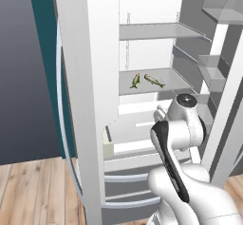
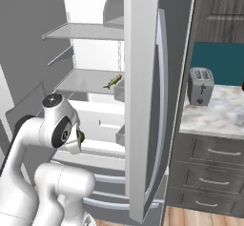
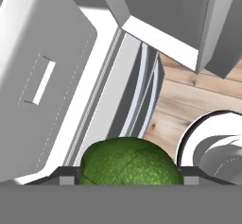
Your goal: Gather the potato and avocado from the fridge and place them on a tray on the dining counter. Then gather the fishs from the fridge and place them on the other tray.
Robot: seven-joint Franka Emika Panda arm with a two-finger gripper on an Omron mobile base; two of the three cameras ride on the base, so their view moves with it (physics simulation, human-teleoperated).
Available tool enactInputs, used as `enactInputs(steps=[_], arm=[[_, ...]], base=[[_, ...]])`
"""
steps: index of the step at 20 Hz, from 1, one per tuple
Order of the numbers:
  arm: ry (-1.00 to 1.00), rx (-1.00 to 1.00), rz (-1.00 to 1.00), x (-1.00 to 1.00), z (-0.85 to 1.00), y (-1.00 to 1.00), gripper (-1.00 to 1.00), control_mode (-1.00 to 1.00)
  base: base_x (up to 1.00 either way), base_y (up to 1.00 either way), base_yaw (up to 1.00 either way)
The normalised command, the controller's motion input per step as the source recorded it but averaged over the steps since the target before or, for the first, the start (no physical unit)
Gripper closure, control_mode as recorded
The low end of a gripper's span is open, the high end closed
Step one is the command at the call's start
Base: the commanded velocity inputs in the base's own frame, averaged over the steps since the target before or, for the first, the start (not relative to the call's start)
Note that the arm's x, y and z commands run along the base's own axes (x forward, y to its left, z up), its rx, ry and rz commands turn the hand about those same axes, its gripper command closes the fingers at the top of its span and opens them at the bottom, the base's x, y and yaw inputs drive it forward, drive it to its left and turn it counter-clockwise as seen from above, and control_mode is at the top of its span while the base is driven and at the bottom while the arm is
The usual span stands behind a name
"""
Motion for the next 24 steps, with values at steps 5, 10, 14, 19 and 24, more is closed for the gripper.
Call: enactInputs(steps=[5,10,14,19,24], arm=[[0.04,0.00,0.00,0.00,-0.03,0.00,1.00,-1.00],[0.00,0.00,0.00,0.00,0.00,0.00,1.00,-1.00],[0.00,0.00,0.00,0.00,0.00,0.00,1.00,-1.00],[0.00,0.00,0.00,0.00,0.00,0.00,1.00,1.00],[0.00,0.00,0.00,0.00,0.00,0.00,1.00,1.00]], base=[[0.00,0.00,0.00],[0.00,0.00,0.00],[0.00,0.00,0.00],[0.00,0.00,0.00],[-0.25,0.01,0.00]])
